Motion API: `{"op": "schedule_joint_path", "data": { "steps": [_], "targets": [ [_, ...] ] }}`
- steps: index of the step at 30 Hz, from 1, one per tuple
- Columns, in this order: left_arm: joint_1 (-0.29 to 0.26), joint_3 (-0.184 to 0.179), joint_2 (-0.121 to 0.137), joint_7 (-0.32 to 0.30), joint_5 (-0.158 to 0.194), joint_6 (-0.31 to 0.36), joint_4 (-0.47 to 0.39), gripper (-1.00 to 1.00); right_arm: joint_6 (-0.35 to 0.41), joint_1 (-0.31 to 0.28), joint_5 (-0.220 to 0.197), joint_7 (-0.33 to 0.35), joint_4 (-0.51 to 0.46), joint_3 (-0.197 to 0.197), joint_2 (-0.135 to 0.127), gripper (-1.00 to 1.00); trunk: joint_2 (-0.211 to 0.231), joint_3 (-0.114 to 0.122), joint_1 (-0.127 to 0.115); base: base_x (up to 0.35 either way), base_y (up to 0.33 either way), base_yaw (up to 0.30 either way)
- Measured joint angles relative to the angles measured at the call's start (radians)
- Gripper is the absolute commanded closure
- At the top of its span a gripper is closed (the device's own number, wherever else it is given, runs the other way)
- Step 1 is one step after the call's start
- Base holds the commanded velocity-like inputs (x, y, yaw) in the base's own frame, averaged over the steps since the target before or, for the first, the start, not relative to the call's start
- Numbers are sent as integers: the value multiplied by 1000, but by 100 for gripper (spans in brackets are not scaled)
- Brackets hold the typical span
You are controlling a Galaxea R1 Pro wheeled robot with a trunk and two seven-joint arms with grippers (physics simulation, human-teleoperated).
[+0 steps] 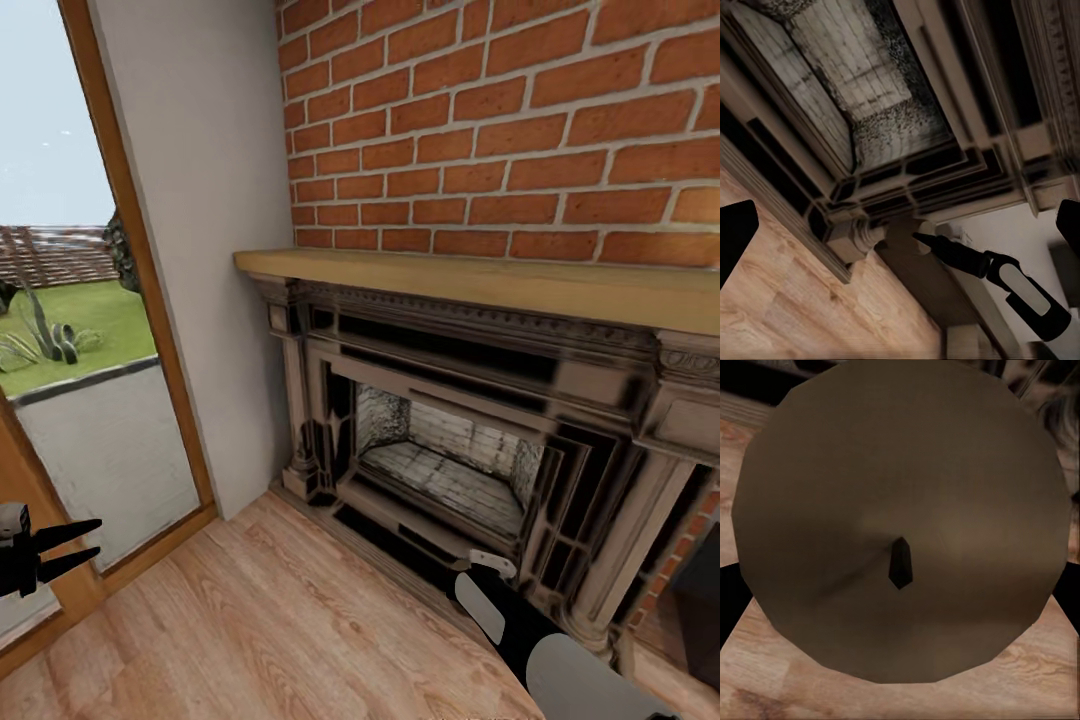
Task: Place each of the two pumpkins and all three candles from the living room inside a cabinet in the living room (use any cabinet), then make sure every cabinet is closed, and position the cauldron so it is next to a table in the living room.
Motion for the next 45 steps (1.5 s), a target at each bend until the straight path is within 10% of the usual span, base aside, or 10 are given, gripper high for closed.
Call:
{"op": "schedule_joint_path", "data": {
  "steps": [38, 45],
  "targets": [
    [1, 0, -2, 0, -1, 0, -1, -100, 3, 0, 5, 4, 1, 1, 1, 100, 0, 10, 0, 0, 0, -145],
    [0, -55, -6, 0, 0, -1, -9, -100, 3, 0, 3, 4, 1, 0, 0, 100, 0, 10, 0, 0, 0, 0]
  ]
}}
